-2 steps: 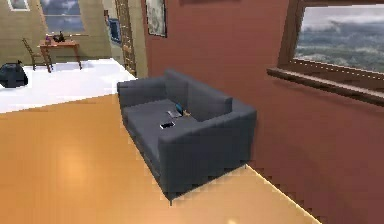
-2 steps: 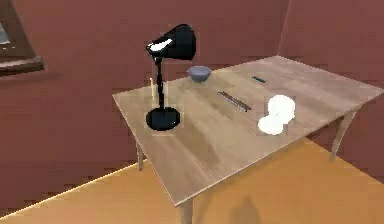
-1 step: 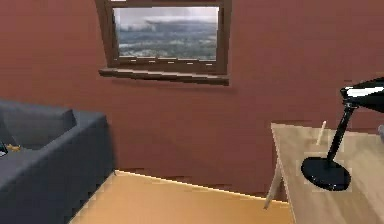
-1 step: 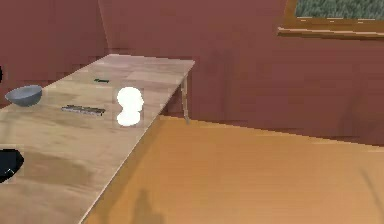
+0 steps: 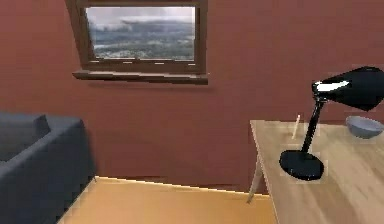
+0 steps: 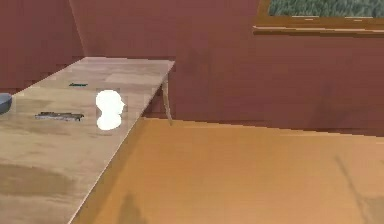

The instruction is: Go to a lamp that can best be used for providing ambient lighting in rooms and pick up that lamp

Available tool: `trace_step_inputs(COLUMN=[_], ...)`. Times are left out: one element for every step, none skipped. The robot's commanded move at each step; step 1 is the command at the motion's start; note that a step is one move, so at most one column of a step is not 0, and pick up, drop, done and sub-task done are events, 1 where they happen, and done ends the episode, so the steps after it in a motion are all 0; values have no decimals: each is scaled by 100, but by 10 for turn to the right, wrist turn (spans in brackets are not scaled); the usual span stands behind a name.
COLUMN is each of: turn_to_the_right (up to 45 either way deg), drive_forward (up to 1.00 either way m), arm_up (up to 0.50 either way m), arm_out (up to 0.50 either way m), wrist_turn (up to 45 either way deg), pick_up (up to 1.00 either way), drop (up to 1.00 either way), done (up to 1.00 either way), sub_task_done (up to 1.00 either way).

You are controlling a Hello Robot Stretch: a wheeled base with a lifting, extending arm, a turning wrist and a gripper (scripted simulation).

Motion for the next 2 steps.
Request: trace_step_inputs(turn_to_the_right=[0, 30], drive_forward=[25, 0], arm_up=[0, 0], arm_out=[0, 0], wrist_turn=[0, 0], pick_up=[0, 0], drop=[0, 0], done=[0, 0], sub_task_done=[0, 0])
